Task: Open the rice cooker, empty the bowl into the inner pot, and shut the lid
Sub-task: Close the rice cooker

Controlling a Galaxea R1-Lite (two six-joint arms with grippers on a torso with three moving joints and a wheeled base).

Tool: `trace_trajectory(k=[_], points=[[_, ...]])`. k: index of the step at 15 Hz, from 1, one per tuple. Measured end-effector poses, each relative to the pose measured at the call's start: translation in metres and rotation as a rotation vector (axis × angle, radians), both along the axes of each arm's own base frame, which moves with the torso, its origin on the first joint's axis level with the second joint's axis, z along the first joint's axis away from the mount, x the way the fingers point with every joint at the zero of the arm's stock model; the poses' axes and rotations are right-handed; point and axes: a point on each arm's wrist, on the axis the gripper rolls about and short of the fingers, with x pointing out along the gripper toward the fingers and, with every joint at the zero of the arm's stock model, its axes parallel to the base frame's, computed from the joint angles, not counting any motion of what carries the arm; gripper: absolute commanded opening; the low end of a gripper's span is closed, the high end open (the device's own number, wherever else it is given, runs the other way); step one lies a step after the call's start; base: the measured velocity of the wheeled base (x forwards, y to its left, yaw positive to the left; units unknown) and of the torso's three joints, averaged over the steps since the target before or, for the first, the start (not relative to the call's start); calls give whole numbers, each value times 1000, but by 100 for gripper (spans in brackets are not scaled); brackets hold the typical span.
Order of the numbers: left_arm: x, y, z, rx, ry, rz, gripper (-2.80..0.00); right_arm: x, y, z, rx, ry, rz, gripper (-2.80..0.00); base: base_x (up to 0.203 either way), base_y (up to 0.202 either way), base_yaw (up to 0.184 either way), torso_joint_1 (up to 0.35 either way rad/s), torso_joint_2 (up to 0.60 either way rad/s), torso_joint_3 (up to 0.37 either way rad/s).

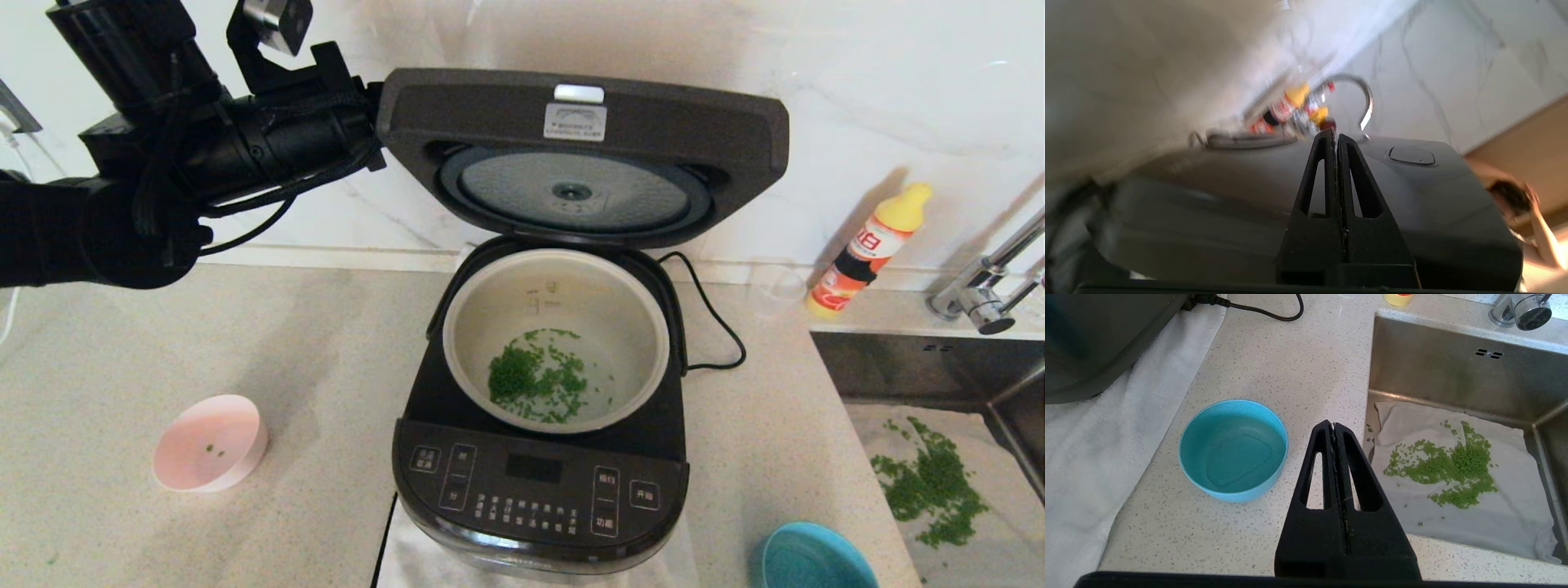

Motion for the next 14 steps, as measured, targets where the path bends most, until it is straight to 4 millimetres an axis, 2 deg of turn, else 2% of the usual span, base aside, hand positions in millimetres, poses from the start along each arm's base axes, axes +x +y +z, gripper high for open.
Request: trace_trajectory(k=[6, 14], points=[[-27, 5, -22, 59, 22, 3, -280, 0, 0, 0, 0, 0, -1, -280, 0, 0, 0, 0, 0, 0], [-62, 15, -69, 175, 30, 20, -280, 0, 0, 0, 0, 0, 0, -280, 0, 0, 0, 0, 0, 0]])
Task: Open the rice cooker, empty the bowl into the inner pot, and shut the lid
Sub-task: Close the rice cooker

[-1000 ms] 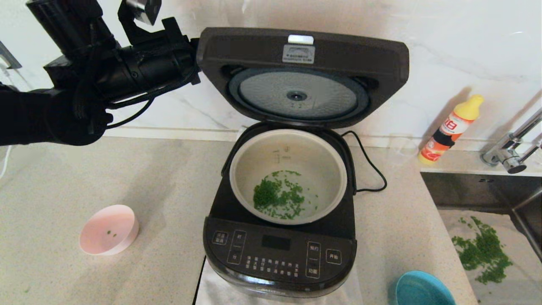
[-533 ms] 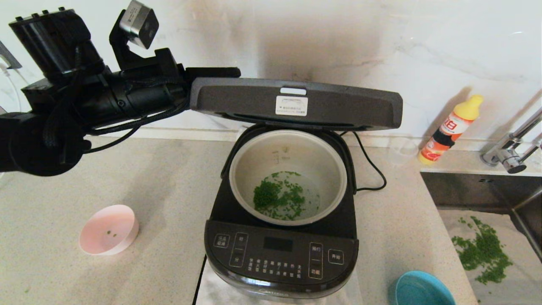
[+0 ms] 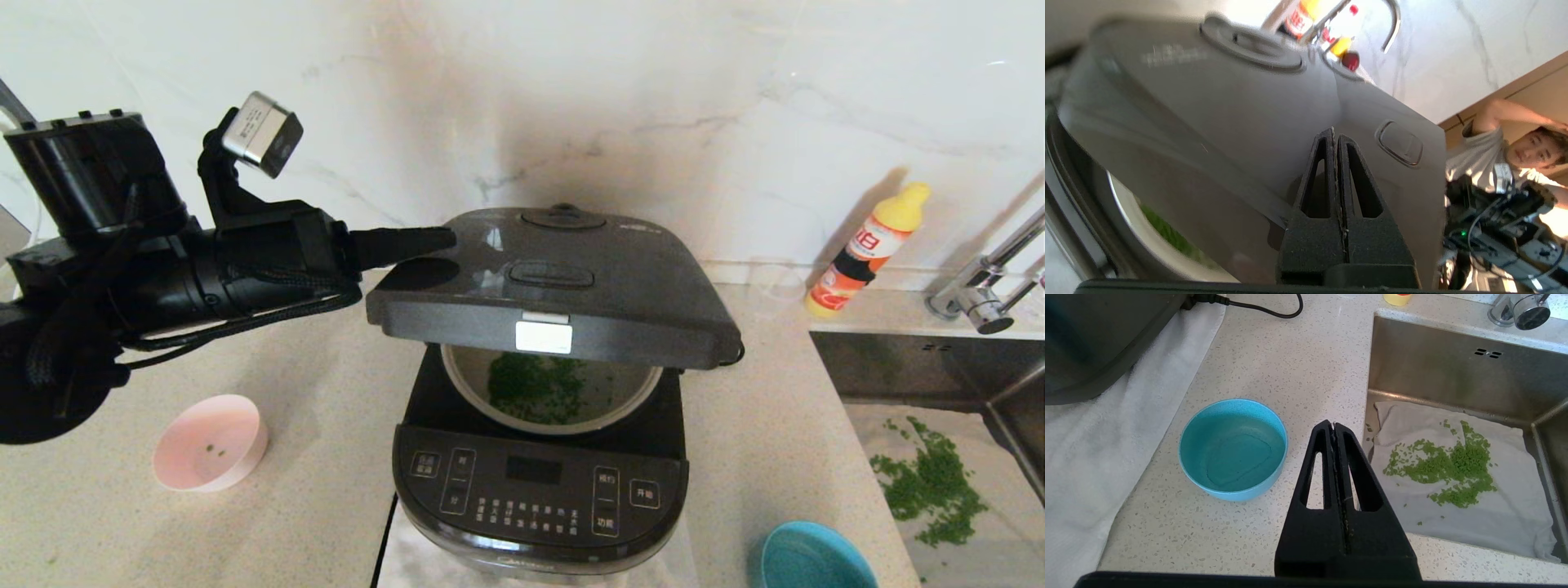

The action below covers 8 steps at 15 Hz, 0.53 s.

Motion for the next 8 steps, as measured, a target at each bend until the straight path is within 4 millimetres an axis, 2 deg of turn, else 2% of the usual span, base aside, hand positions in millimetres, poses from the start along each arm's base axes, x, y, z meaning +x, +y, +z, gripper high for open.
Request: trace_trajectory(k=[4, 8], points=[[-8, -5, -18, 41, 10, -24, -280, 0, 0, 0, 0, 0, 0, -280, 0, 0, 0, 0, 0, 0], [-16, -8, -46, 97, 41, -43, -280, 0, 0, 0, 0, 0, 0, -280, 0, 0, 0, 0, 0, 0]])
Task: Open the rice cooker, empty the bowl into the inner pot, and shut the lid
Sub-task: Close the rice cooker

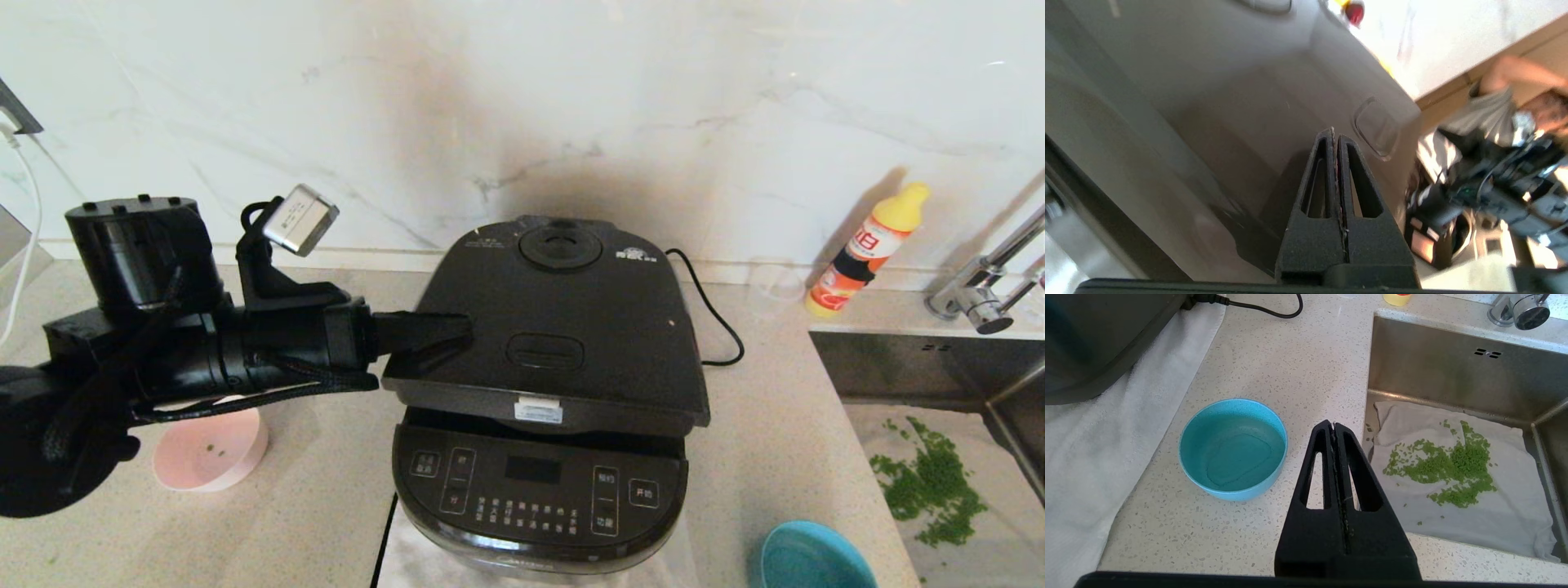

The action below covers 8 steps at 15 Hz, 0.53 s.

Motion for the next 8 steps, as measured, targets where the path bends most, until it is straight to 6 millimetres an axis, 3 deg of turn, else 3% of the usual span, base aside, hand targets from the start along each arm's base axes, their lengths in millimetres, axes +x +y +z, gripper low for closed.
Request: trace_trajectory(k=[8], points=[[-11, 0, -57, 110, 73, -20, -280, 0, 0, 0, 0, 0, 0, -280, 0, 0, 0, 0, 0, 0]])
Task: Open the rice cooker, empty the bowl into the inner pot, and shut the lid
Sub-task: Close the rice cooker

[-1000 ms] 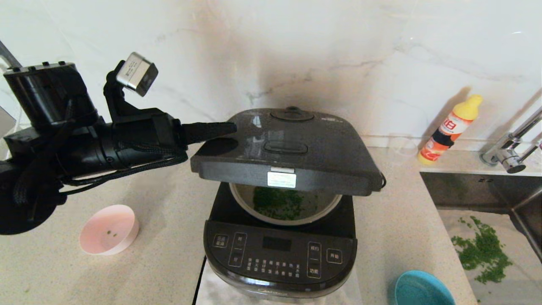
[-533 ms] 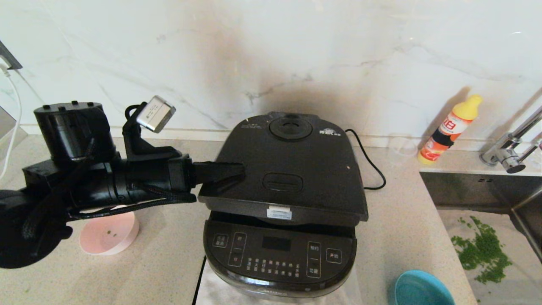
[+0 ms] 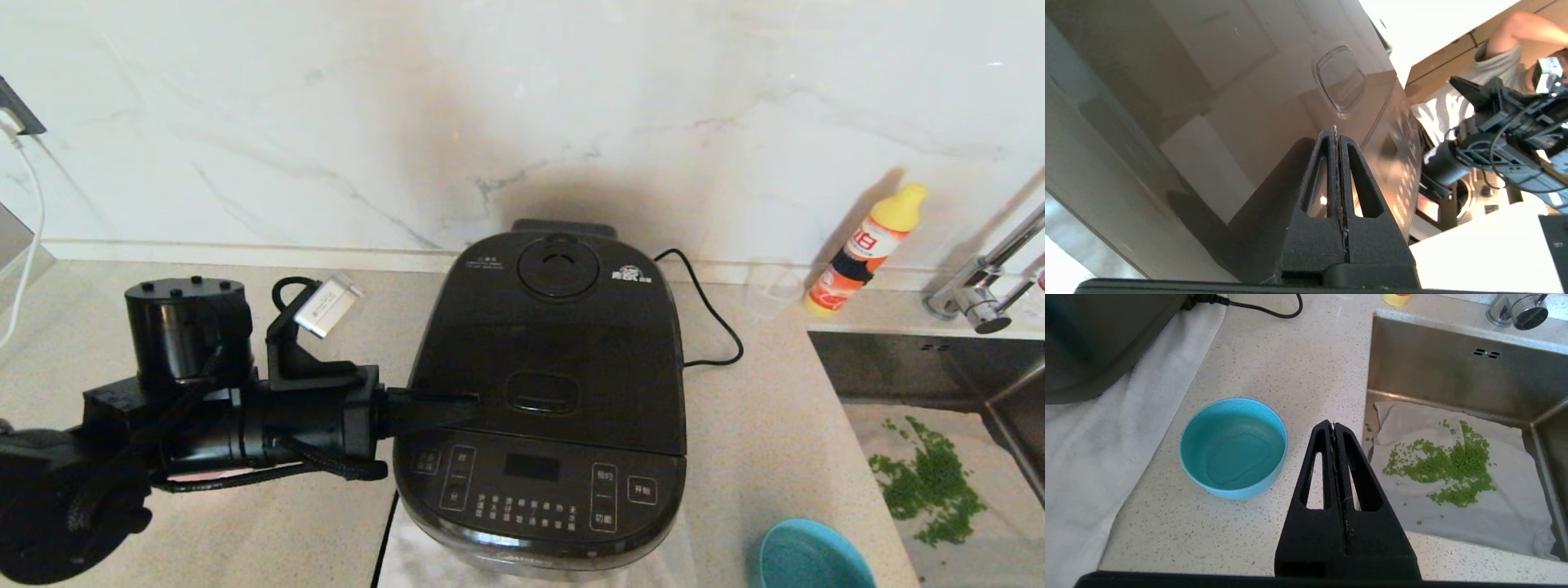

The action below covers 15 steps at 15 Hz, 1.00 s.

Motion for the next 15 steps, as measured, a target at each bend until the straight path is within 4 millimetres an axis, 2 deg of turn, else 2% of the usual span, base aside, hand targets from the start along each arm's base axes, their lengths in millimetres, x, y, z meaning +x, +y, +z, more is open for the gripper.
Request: trace_trajectory(k=[5, 8, 10, 13, 15], points=[[3, 0, -11, 17, 28, 15, -280, 0, 0, 0, 0, 0, 0, -280, 0, 0, 0, 0, 0, 0], [4, 2, 3, -7, -12, 42, -280, 0, 0, 0, 0, 0, 0, -280, 0, 0, 0, 0, 0, 0], [2, 6, 26, -57, -42, 86, -280, 0, 0, 0, 0, 0, 0, -280, 0, 0, 0, 0, 0, 0], [-6, 11, 93, -209, -148, 225, -280, 0, 0, 0, 0, 0, 1, -280, 0, 0, 0, 0, 0, 0], [-19, 18, 134, -290, -238, 356, -280, 0, 0, 0, 0, 0, 0, -280, 0, 0, 0, 0, 0, 0]])
